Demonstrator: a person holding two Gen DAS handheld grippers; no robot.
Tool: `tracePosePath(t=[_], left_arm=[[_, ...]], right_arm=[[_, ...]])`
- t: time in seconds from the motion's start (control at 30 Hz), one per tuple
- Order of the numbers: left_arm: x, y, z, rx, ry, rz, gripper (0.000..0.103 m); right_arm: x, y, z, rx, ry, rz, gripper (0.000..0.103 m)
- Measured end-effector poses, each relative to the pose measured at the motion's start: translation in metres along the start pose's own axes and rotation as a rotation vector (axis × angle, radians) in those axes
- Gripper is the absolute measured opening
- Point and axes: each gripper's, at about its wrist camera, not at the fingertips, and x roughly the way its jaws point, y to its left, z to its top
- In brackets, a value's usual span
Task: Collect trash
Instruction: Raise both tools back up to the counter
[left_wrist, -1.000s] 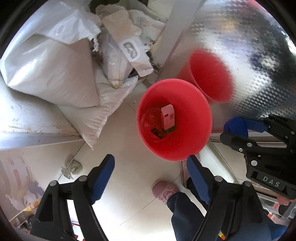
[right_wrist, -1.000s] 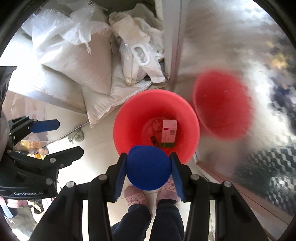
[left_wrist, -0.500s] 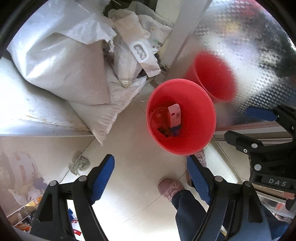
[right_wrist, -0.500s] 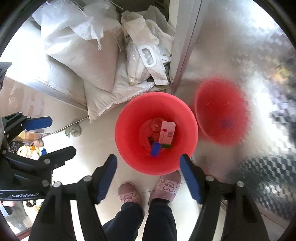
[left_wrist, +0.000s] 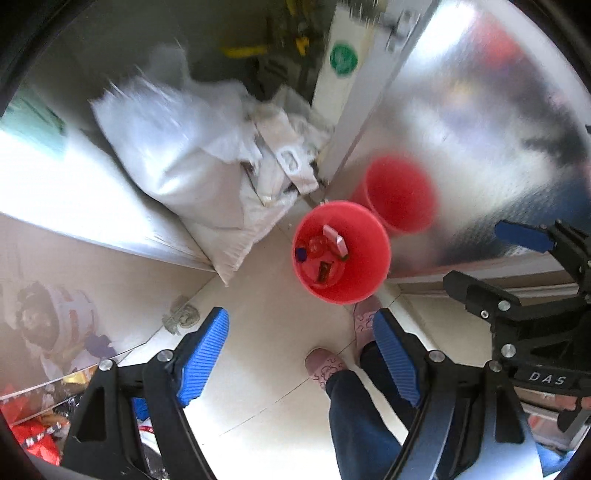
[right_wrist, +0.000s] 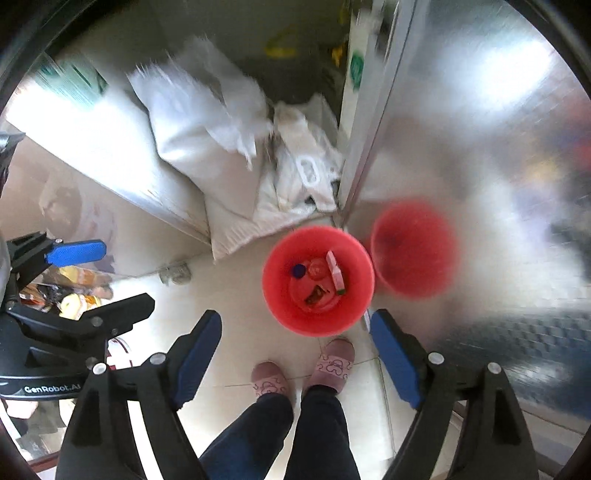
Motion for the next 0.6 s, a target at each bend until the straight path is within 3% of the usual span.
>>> tracePosePath(t=[0.13, 0.33, 0.6], left_arm=[[-0.053, -0.010, 0.001, -0.021, -0.044, 0.014, 0.079], [-0.120, -0.018, 0.004, -0.049, -0.100, 0.039, 0.079], [-0.203, -0.031, 0.019, -0.045, -0.222, 0.056, 0.079]], right_arm=[[-0.048, 0.003, 0.007, -0.022, -0.026, -0.005, 0.082], [-0.113, 0.010, 0.018, -0.084, -0.076, -0.047, 0.091], [-0.191, 0.007, 0.026, -0.079, -0.162, -0.076, 0.092]])
